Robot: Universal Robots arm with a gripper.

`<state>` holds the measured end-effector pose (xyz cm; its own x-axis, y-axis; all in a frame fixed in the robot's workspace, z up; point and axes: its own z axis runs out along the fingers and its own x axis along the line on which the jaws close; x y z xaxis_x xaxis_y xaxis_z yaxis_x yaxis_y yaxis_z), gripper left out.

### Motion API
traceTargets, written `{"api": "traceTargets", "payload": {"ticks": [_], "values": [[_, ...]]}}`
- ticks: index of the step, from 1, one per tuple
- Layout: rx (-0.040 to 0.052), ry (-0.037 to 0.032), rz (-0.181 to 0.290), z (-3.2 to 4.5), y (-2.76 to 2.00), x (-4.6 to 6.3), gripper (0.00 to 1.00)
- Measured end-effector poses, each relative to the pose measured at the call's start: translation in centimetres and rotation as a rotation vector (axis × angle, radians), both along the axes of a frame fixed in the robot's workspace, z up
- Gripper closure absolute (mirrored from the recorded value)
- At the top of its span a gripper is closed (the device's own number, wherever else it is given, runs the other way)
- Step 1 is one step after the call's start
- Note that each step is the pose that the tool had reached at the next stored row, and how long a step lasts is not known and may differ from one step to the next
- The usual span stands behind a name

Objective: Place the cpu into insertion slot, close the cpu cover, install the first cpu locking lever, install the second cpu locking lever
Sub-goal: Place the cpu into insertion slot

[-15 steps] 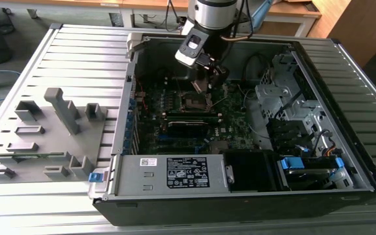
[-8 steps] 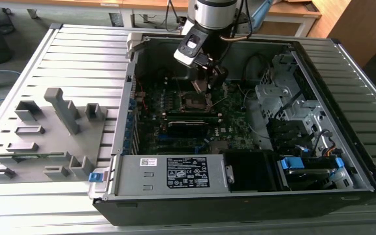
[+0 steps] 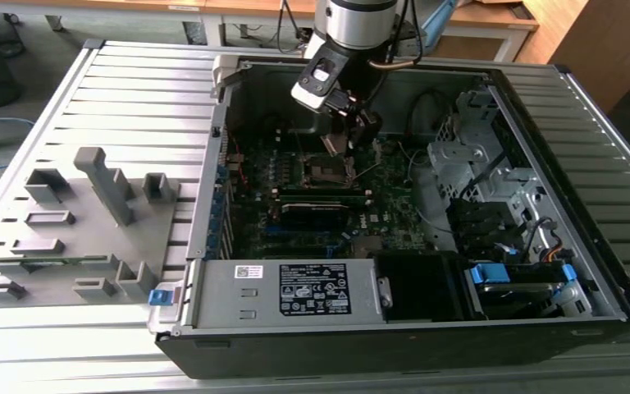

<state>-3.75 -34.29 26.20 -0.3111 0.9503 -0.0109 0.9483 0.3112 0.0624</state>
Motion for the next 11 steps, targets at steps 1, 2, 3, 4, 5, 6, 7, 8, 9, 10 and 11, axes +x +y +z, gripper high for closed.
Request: {"api": "traceTargets", "payload": {"ticks": [1, 2, 3, 4, 5, 6, 7, 8, 9, 10, 11], "values": [[0.0000, 0.0000, 0.000, 0.00, 0.00, 0.00, 0.46], [0.0000, 0.0000, 0.000, 0.00, 0.00, 0.00, 0.46], [0.0000, 0.0000, 0.000, 0.00, 0.00, 0.00, 0.46], [0.0000, 0.0000, 0.000, 0.00, 0.00, 0.00, 0.46], [0.0000, 0.0000, -0.001, 0.00, 0.00, 0.00, 0.46], [0.0000, 0.0000, -0.002, -0.01, 0.00, 0.00, 0.46], [-0.0001, 0.0000, -0.007, -0.01, 0.00, 0.00, 0.46], [0.0000, 0.0000, -0.014, -0.02, 0.00, 0.00, 0.46], [0.0000, 0.0000, -0.022, -0.03, 0.00, 0.00, 0.46], [0.0000, 0.0000, -0.031, -0.03, 0.00, 0.00, 0.46], [0.0000, 0.0000, -0.041, -0.04, 0.00, 0.00, 0.46]]}}
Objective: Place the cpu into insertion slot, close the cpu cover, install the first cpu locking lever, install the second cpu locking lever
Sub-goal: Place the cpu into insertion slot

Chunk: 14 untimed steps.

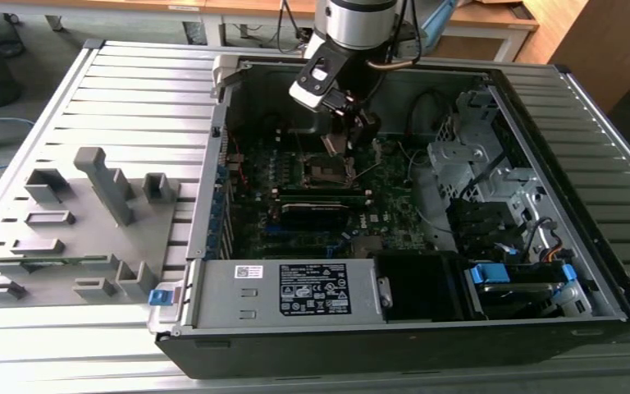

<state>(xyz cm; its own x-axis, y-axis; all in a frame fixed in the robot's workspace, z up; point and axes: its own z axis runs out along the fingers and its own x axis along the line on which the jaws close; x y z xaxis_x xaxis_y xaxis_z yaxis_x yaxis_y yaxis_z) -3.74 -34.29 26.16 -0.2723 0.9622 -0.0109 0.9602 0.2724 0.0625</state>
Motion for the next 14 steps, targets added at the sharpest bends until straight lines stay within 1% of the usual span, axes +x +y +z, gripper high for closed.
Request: {"api": "traceTargets", "payload": {"ticks": [11, 14], "values": [[0.0000, 0.0000, -0.073, -0.04, 0.00, 0.00, 0.46], [0.0000, 0.0000, -0.080, -0.05, 0.00, 0.00, 0.46]]}}
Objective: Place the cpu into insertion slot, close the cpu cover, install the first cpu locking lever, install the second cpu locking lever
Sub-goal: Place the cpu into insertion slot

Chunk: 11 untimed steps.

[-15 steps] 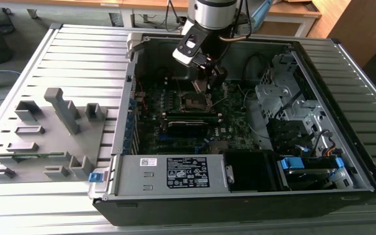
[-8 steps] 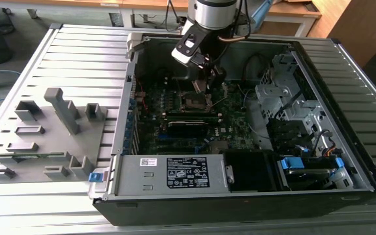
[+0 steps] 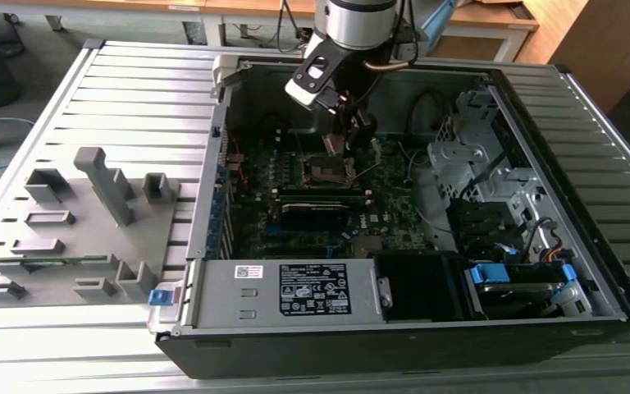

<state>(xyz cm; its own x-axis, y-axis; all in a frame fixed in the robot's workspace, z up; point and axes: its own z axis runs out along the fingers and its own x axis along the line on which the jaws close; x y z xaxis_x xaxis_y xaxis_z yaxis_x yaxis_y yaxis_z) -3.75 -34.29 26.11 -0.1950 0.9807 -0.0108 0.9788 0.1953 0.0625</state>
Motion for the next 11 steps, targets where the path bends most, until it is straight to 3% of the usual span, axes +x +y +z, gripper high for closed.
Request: {"api": "traceTargets", "payload": {"ticks": [4, 11], "values": [[-0.0001, 0.0000, -0.005, -0.01, 0.00, 0.00, 0.46], [-0.0001, 0.0001, -0.087, -0.07, 0.00, 0.00, 0.46]]}}
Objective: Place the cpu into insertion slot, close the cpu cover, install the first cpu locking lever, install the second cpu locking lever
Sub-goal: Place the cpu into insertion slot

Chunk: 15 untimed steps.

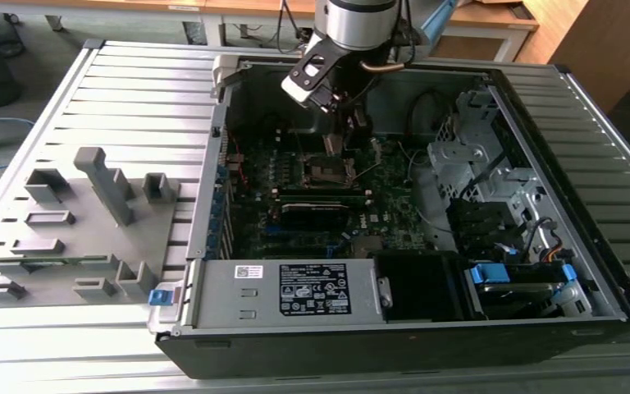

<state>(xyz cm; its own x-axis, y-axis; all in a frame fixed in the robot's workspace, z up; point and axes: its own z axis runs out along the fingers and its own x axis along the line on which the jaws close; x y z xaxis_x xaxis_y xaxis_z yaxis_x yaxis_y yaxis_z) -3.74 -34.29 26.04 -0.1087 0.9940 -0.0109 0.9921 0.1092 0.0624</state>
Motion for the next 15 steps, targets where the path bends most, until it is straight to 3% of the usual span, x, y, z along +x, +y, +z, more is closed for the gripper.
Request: {"api": "traceTargets", "payload": {"ticks": [4, 8, 10, 15], "values": [[0.0001, 0.0000, -0.044, -0.02, 0.00, 0.00, 0.46], [-0.0001, 0.0005, -0.045, -0.03, 0.00, 0.00, 0.46], [-0.0003, 0.0094, -0.045, -0.04, 0.00, 0.04, 0.46], [-0.0004, 0.0097, -0.049, -0.05, 0.00, 0.04, 0.46]]}}
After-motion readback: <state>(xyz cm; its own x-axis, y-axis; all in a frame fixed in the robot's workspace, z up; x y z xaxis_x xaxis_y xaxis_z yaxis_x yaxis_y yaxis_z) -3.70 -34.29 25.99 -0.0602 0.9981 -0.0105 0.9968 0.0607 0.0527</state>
